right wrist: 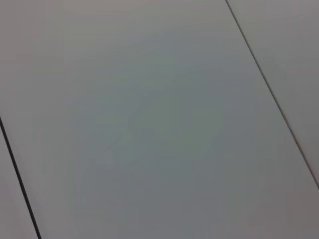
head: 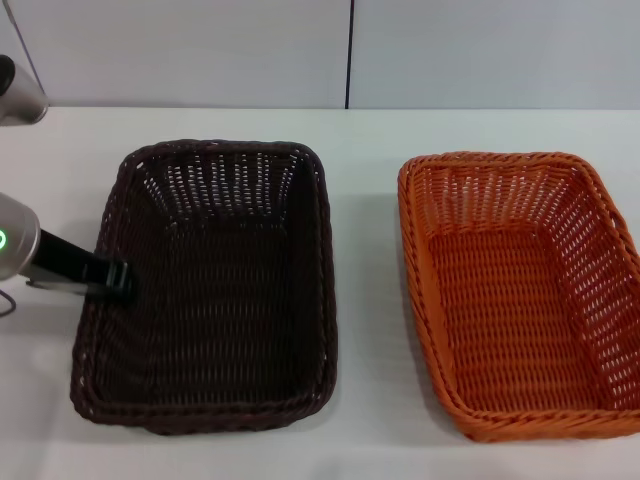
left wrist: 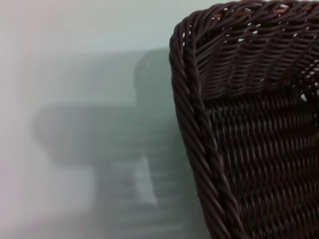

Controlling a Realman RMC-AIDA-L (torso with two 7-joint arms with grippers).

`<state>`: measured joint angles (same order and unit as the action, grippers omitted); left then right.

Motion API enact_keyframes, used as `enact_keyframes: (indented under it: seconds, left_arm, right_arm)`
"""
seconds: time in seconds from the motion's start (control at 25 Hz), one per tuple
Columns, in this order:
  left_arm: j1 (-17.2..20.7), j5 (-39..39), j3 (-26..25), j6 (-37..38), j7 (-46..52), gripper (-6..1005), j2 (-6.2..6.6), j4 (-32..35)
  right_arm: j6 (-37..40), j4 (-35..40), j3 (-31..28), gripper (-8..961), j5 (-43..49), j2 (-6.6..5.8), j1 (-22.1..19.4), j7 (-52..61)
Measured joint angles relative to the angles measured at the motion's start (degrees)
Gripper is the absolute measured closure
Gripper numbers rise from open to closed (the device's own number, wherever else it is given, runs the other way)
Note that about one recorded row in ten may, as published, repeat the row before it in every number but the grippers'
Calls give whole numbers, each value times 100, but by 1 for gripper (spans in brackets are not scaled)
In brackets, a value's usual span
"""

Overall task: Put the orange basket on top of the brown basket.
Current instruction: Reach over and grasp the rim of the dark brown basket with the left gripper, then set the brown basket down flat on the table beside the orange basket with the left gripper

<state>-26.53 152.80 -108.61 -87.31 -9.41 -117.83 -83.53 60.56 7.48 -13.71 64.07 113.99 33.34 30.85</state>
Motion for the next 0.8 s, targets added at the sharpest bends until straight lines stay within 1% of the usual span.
enact_keyframes:
  seconds: [0.08,0.2,0.36,0.4,0.44,0.48,0.52,0.6,0.72,0.76,0.8]
  left_arm:
    - [0,0,0,0,0,805,0,0]
    - [30,-52,-195,-45,-176,810,2,-511]
    - [30,-52,-195,-45,-176,812,2,-511]
    - [-30,-379,-723,-109,-650,812,4,-786]
    - [-30,-379,-723,-109,-650,815,4,-786]
    - [-147,-636,-1178,-200,-1017,819,13,-872]
    - [-147,-636,-1178,-200,-1017,823,13,-872]
    - [-221,-1084,-1759,-214,-1720,826,16,-985]
    - [-213,-1384,-2070,-173,-2153,827,18,-976]
    - [-213,-1384,-2070,-173,-2153,828,18,-976]
    - [-217,-1849,-2526,-227,-2733,828,58,-766]
  right_arm:
    - [-6,3,0,328,-1,0,-2,0]
    - [-10,2,0,328,-21,0,-7,0]
    - [-10,-7,0,328,-22,0,-4,0]
    - [-10,-8,0,328,-22,0,6,0]
    - [-10,-6,0,328,-24,0,11,0]
    - [-10,-6,0,328,-24,0,11,0]
    - [-10,-2,0,328,-31,0,15,0]
    - [-12,1,0,328,-43,0,18,0]
    - [-17,-7,0,328,-46,0,13,0]
    - [-18,-9,-1,328,-46,0,12,0]
    - [-18,-6,-7,328,-46,0,7,0]
